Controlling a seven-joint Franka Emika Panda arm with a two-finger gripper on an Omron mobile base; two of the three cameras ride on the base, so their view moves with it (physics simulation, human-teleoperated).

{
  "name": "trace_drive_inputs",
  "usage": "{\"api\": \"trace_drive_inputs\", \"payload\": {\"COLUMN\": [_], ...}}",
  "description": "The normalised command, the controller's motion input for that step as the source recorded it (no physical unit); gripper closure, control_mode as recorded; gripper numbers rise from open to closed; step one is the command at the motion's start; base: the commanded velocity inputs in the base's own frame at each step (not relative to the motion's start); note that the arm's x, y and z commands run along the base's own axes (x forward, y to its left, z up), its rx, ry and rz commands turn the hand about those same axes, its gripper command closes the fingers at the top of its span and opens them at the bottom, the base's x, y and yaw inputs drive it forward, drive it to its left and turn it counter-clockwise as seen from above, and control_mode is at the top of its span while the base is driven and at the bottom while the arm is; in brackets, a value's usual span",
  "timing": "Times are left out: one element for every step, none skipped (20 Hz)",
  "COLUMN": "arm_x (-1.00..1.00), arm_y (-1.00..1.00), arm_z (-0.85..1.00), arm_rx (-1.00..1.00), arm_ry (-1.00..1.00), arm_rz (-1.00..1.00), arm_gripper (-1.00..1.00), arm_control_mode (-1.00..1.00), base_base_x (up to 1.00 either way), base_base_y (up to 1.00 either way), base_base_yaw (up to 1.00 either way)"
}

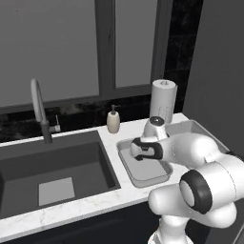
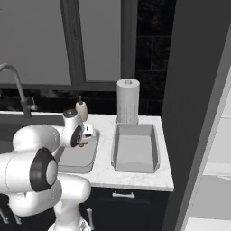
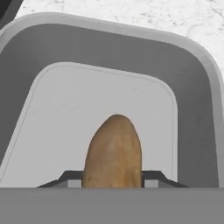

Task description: Place one sweet potato and one chicken drumstick in each tupperware on the nearby counter, to pack two identical lunches.

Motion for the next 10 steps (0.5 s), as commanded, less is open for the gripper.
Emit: {"api": "trace_drive_inputs", "payload": {"arm_x": [0.17,0.0,0.0,0.0,0.0,0.0,-0.09,-0.11,-0.16,-0.26], "arm_y": [0.0,0.0,0.0,0.0,0.0,0.0,0.0,0.0,0.0,-0.02], "arm_z": [-0.14,0.0,0.0,0.08,0.2,0.24,0.31,0.3,0.36,0.55], "arm_rx": [0.0,0.0,0.0,0.0,0.0,0.0,0.0,0.0,0.0,0.0], "arm_ry": [-0.09,-0.09,-0.04,0.0,0.0,0.0,0.0,0.0,0.0,-0.03], "arm_rz": [0.0,0.0,0.0,0.0,0.0,0.0,0.0,0.0,0.0,0.0], "arm_gripper": [-1.0,-1.0,-1.0,-1.0,-1.0,-1.0,-1.0,-1.0,-1.0,-1.0], "arm_control_mode": [-1.0,-1.0,-1.0,-1.0,-1.0,-1.0,-1.0,-1.0,-1.0,-1.0], "base_base_x": [0.0,0.0,0.0,0.0,0.0,0.0,0.0,0.0,0.0,0.0], "base_base_y": [0.0,0.0,0.0,0.0,0.0,0.0,0.0,0.0,0.0,0.0], "base_base_yaw": [0.0,0.0,0.0,0.0,0.0,0.0,0.0,0.0,0.0,0.0]}}
